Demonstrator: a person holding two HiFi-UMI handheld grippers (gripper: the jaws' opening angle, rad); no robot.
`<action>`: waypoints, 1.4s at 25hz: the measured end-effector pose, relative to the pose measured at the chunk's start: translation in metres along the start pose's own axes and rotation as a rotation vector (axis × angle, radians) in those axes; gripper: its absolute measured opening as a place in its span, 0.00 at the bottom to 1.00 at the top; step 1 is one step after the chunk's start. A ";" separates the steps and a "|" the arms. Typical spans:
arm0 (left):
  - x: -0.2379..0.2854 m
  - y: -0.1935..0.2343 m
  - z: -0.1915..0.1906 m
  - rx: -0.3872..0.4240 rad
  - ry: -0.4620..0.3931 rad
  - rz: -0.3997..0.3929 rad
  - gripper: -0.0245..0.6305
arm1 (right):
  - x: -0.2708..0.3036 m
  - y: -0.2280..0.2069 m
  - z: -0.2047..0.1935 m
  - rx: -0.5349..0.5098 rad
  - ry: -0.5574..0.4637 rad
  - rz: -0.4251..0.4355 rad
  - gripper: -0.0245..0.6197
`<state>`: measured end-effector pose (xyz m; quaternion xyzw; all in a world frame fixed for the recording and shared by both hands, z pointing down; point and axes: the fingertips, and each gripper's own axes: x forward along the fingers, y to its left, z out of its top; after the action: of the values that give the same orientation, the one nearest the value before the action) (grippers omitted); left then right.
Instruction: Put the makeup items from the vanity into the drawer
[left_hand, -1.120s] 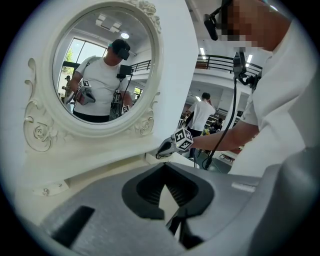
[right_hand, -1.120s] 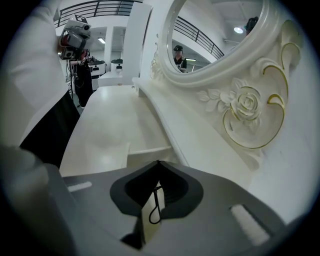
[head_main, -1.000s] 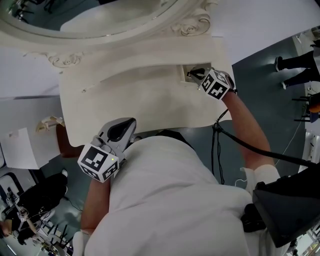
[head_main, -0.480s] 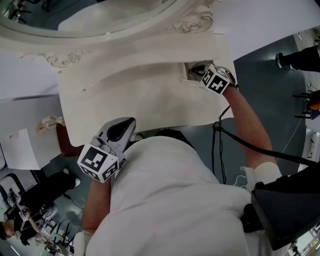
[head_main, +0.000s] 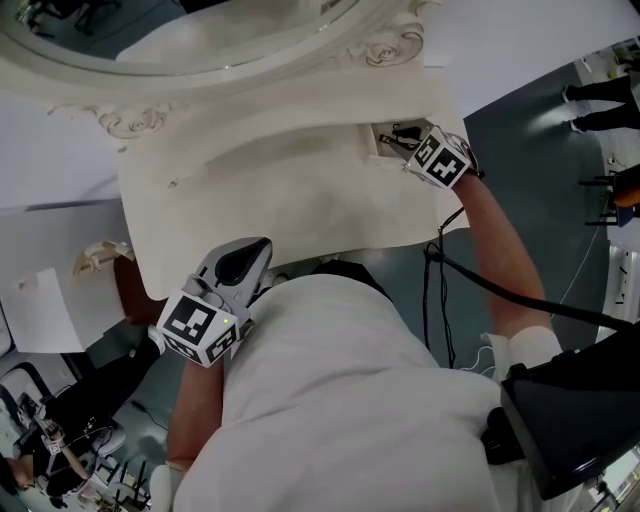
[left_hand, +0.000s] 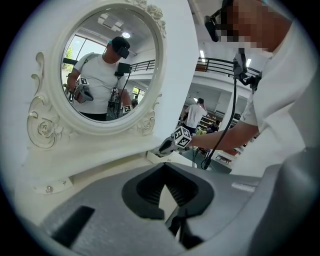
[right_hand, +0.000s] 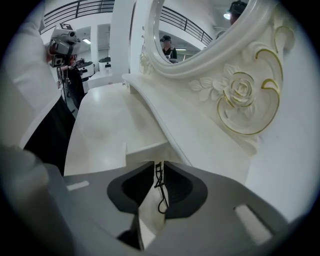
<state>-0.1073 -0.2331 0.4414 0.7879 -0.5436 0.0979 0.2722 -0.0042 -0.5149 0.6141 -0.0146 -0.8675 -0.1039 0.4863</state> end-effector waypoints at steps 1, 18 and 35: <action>-0.003 0.000 -0.001 0.003 -0.003 -0.010 0.04 | -0.006 0.000 0.002 0.019 -0.009 -0.024 0.13; -0.085 -0.027 -0.030 0.115 -0.011 -0.215 0.04 | -0.107 0.184 0.048 0.472 -0.234 -0.228 0.04; -0.172 -0.070 -0.098 0.181 0.028 -0.349 0.04 | -0.142 0.397 0.122 0.601 -0.384 -0.208 0.04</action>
<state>-0.0966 -0.0237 0.4232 0.8900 -0.3840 0.1084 0.2206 0.0184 -0.0919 0.4981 0.1979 -0.9315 0.1113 0.2843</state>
